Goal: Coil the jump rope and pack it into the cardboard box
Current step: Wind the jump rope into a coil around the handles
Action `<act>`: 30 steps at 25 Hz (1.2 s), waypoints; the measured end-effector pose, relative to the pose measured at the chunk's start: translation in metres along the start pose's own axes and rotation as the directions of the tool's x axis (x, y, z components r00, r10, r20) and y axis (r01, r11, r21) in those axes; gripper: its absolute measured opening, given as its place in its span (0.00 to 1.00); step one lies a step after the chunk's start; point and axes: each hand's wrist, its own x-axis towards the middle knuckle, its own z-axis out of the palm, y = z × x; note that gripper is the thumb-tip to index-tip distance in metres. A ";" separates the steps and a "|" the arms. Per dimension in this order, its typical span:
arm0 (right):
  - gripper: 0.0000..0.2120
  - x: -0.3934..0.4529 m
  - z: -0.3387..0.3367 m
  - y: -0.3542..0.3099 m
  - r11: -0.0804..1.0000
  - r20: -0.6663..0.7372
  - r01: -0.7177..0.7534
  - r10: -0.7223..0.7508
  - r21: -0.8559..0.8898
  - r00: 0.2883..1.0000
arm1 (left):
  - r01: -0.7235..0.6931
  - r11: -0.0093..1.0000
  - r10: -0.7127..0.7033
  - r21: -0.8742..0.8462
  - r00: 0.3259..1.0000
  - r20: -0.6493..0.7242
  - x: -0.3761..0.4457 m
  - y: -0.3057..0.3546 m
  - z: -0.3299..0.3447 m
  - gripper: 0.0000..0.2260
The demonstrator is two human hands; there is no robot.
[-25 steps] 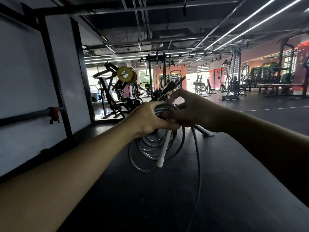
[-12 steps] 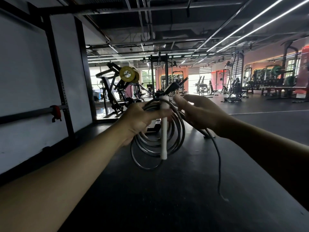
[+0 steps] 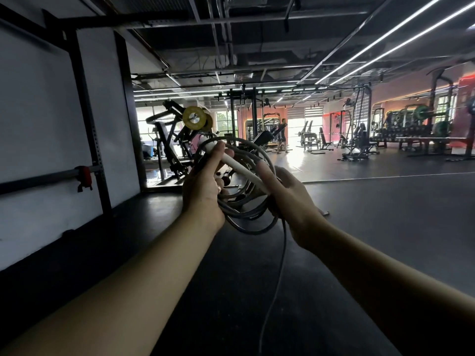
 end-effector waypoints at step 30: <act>0.09 0.016 -0.028 -0.024 0.984 0.329 0.091 -0.036 -0.153 0.944 | 0.020 0.950 -0.119 0.313 0.946 0.300 0.005 0.012 -0.056 0.28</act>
